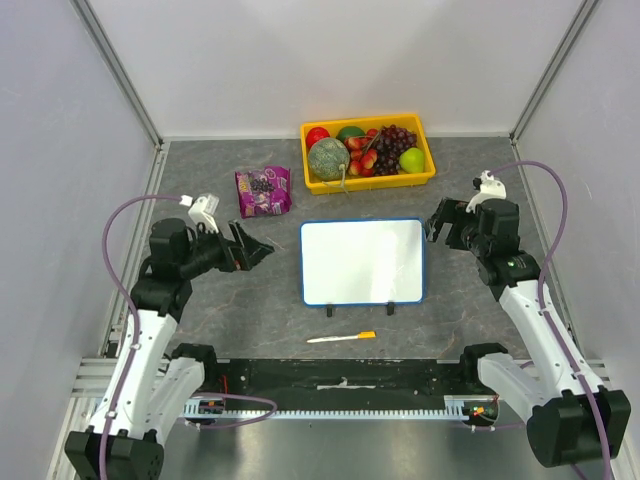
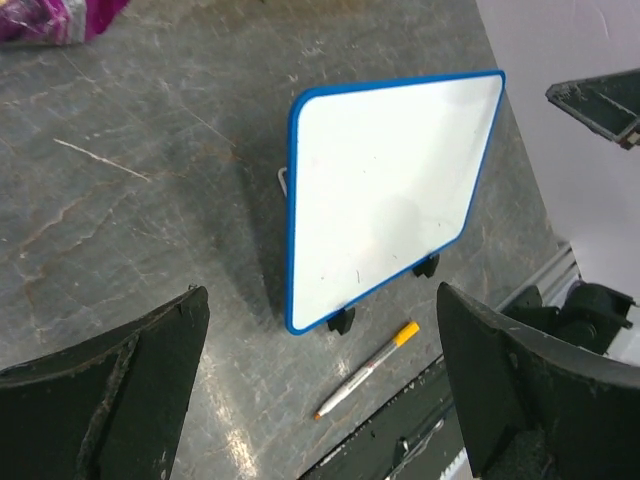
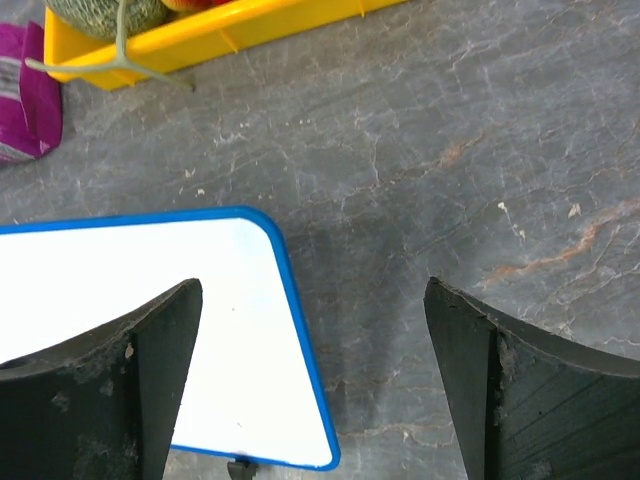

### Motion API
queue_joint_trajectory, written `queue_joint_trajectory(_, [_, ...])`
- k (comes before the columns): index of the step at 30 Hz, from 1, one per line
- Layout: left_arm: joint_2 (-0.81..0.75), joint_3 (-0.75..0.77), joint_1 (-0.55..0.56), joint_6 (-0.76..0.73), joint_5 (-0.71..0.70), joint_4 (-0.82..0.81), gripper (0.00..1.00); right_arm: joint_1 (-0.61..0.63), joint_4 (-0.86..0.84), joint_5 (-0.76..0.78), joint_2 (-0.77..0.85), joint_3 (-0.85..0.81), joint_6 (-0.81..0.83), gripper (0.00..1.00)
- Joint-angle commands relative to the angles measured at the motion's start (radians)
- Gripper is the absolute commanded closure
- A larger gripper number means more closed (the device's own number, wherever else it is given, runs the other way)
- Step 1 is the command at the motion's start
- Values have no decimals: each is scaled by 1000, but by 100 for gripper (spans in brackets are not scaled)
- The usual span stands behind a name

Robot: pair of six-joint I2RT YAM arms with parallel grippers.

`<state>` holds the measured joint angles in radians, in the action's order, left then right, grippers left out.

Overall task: Write a sentence on the whiteboard
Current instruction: Pick up the whiteboard marker from the corner of the board.

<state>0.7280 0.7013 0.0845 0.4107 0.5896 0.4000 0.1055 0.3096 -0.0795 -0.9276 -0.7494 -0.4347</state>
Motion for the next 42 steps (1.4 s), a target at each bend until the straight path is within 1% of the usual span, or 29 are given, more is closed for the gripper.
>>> queue_joint_trajectory(1, [-6, 78, 56, -56, 62, 69, 0, 2, 63, -42, 27, -47, 40, 2])
queue_joint_trajectory(2, [-7, 89, 84, -56, 41, 82, 0, 2, 66, -43, 32, -45, 43, 2])
queue_joint_trajectory(3, [-10, 93, 125, -140, 20, 91, 2, 3, 69, -45, 36, -41, 42, 2])
queue_joint_trajectory(5, [-6, 96, 225, -147, -34, 95, 4, 6, 68, -52, 38, -33, 37, 2])
queue_joint_trajectory(8, [34, 99, 436, -150, -189, 97, 4, 7, 62, -66, 29, -27, 28, 2])
queue_joint_trajectory(11, [128, 113, 639, -154, -321, 94, 7, 8, 51, -77, 19, -18, 25, 2])
queue_joint_trajectory(12, [175, 116, 726, -159, -368, 89, 8, 10, 52, -75, 16, -15, 28, 2])
queue_joint_trajectory(14, [244, 124, 848, -170, -456, 73, 9, 10, 52, -69, 18, -7, 34, 2])
queue_joint_trajectory(18, [398, 145, 1027, -205, -559, 40, 16, 10, 52, -71, 13, 13, 34, 2])
queue_joint_trajectory(21, [517, 168, 1142, -236, -646, 14, 18, 10, 49, -71, 15, 34, 34, 2])
queue_joint_trajectory(23, [592, 190, 1185, -248, -669, 7, 21, 10, 46, -71, 12, 50, 34, 2])
queue_joint_trajectory(25, [651, 199, 1206, -253, -669, -7, 29, 8, 46, -77, 12, 59, 36, 2])
queue_joint_trajectory(27, [691, 191, 1215, -253, -675, -35, 35, 10, 45, -80, 10, 68, 40, 2])
queue_joint_trajectory(29, [729, 182, 1216, -253, -682, -62, 43, 10, 45, -82, 13, 73, 42, 2])
queue_joint_trajectory(31, [758, 181, 1218, -256, -695, -76, 48, 8, 46, -82, 12, 74, 42, 2])
queue_joint_trajectory(38, [814, 144, 1221, -263, -714, -101, 57, 8, 40, -78, 9, 79, 42, 2])
queue_joint_trajectory(42, [809, 103, 1226, -248, -708, -113, 59, 10, 40, -75, 7, 81, 44, 2])
